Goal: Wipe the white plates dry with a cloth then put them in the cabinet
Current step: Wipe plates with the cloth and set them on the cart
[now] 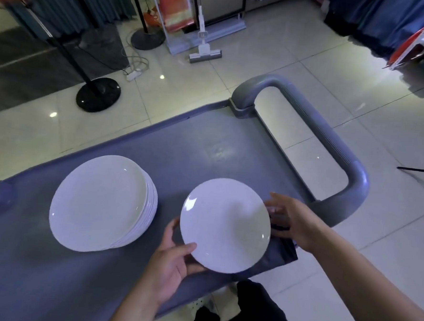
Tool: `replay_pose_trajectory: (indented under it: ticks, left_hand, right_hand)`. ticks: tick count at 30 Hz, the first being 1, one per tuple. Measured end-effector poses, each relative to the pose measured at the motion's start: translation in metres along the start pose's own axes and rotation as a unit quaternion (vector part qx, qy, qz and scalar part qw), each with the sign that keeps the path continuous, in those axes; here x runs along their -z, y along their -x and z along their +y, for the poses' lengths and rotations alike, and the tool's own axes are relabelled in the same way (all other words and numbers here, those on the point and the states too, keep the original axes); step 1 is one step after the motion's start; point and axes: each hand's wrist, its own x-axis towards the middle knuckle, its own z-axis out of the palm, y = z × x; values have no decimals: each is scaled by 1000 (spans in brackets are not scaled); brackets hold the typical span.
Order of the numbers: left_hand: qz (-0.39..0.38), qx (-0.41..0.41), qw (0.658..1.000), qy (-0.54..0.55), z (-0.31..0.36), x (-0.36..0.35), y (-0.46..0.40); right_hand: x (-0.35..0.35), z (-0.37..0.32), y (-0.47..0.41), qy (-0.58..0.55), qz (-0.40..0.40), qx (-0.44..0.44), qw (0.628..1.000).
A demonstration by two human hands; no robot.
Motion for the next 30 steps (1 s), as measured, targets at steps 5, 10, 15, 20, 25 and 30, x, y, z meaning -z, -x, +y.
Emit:
replay_pose_trajectory:
  ticks: [5,10,15,20,25,30]
  left_hand:
    - [23,-22,997,-75,26,-26,-54]
    - [55,-26,981,-187,53,-54,-91]
    - [93,-12,974,-206,63,-70,-115]
    - [94,-48,973,-206,65,-81,-109]
    - [138,-145,926,-321,37,-65,-43]
    - [253,-268,867,-336,4,-6,55]
  right_hand:
    - [-13,-55,-31,27,3,67,997]
    - [-21,-100,-68,64,-10,110,992]
    - [-25,-122,-95,84,2,116,990]
    - [-25,-117,-91,105,27,174,979]
    - [-34,-52,-63,433,34,334,837]
    - [-68,3,-16,507,-146,361,770]
